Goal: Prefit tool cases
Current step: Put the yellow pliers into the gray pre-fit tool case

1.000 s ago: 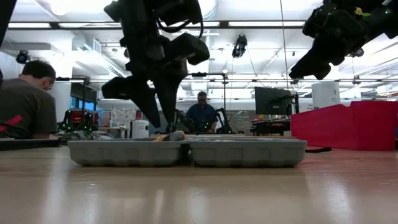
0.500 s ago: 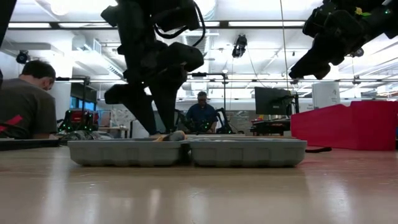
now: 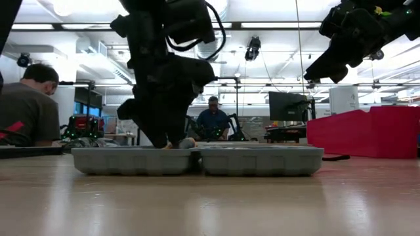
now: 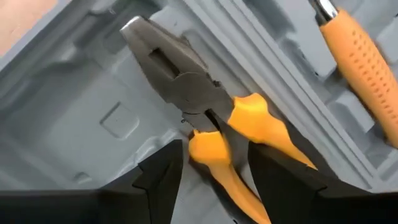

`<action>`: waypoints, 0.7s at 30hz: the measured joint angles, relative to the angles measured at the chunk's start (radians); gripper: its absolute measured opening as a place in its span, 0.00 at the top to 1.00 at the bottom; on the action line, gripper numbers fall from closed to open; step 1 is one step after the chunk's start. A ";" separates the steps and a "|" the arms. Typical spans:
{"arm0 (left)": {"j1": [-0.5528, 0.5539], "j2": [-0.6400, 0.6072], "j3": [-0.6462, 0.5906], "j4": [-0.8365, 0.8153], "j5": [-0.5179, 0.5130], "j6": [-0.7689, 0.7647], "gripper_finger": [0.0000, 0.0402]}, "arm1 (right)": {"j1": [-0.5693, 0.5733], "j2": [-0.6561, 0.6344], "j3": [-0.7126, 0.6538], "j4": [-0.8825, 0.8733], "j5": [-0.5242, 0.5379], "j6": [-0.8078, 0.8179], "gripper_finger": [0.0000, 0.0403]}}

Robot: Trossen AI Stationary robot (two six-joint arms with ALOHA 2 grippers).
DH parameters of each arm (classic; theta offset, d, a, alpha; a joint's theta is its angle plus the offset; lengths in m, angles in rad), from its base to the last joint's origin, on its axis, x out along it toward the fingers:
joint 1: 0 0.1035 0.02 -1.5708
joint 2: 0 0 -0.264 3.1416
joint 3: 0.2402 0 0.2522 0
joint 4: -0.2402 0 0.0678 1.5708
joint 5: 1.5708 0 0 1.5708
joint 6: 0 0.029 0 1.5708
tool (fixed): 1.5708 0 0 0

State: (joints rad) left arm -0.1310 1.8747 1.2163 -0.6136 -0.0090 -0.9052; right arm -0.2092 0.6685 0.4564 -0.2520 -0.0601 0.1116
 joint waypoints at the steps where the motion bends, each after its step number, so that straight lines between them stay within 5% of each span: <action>1: 0.000 0.006 0.000 0.002 0.000 0.012 0.52 | 0.000 0.000 0.000 -0.001 0.000 0.000 0.71; 9: -0.002 0.031 0.005 0.003 -0.035 0.054 0.54 | 0.000 0.000 0.000 -0.002 0.000 0.000 0.74; 21: -0.019 0.029 0.003 0.005 -0.138 0.076 0.81 | 0.000 0.000 0.000 -0.003 0.000 0.001 0.75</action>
State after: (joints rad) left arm -0.1499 1.9034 1.2190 -0.6090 -0.1469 -0.8295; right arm -0.2092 0.6685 0.4564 -0.2549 -0.0601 0.1123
